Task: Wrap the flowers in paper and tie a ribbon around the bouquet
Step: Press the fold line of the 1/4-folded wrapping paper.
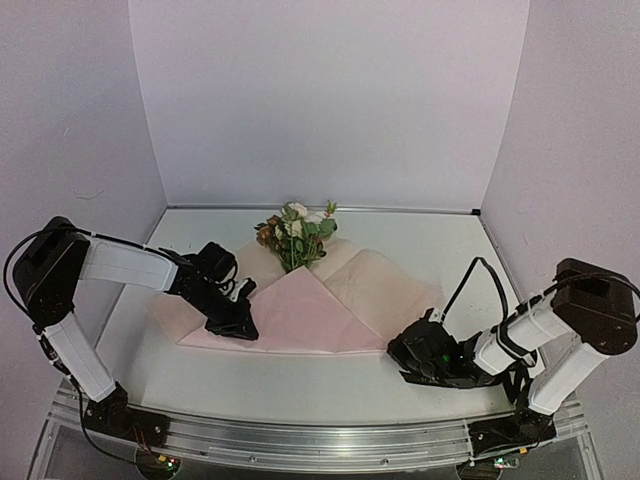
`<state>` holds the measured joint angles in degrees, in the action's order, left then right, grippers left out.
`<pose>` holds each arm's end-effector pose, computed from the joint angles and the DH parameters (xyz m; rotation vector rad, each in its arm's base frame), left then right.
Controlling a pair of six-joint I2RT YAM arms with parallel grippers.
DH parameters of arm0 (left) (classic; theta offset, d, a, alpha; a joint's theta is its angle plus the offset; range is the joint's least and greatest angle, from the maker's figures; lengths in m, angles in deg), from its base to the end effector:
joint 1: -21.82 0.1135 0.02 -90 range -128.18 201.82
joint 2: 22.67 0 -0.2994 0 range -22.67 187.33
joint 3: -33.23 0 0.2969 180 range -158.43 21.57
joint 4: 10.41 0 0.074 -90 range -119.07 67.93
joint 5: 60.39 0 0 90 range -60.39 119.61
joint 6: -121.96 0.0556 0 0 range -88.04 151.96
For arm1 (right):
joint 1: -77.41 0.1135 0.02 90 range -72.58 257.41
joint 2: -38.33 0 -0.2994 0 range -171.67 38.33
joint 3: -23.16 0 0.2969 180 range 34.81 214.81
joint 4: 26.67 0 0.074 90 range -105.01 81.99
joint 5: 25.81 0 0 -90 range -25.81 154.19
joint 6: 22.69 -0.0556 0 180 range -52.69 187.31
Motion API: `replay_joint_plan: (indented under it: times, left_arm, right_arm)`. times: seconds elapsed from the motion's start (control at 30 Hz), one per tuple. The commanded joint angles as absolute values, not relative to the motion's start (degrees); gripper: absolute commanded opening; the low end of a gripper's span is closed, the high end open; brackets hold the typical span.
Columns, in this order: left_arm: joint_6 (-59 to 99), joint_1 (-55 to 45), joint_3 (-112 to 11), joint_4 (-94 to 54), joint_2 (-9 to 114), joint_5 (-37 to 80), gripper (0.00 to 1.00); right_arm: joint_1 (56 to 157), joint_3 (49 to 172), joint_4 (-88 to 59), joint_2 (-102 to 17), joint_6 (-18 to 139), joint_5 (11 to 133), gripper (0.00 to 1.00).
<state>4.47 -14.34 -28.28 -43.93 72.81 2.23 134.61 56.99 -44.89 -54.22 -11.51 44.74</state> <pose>0.2611 -0.2225 0.1317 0.3621 2.9030 -0.9114 0.1692 0.2284 0.0768 0.6310 2.3024 0.8646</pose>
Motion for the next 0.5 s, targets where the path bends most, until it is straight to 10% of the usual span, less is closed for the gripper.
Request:
replay_joint_plan:
  times: [0.0, 0.47]
  left_arm:
    - [3.77, -14.22, -31.56, -39.87, 74.45, -0.34, 0.08]
    - [1.24, -15.11, -33.27, -37.27, 75.02, -1.78, 0.05]
  right_arm:
    - [134.64, 54.30, -46.31, -53.68, -9.36, 40.30, 0.00]
    - [133.50, 52.54, -46.24, -49.87, -0.63, 39.03, 0.00]
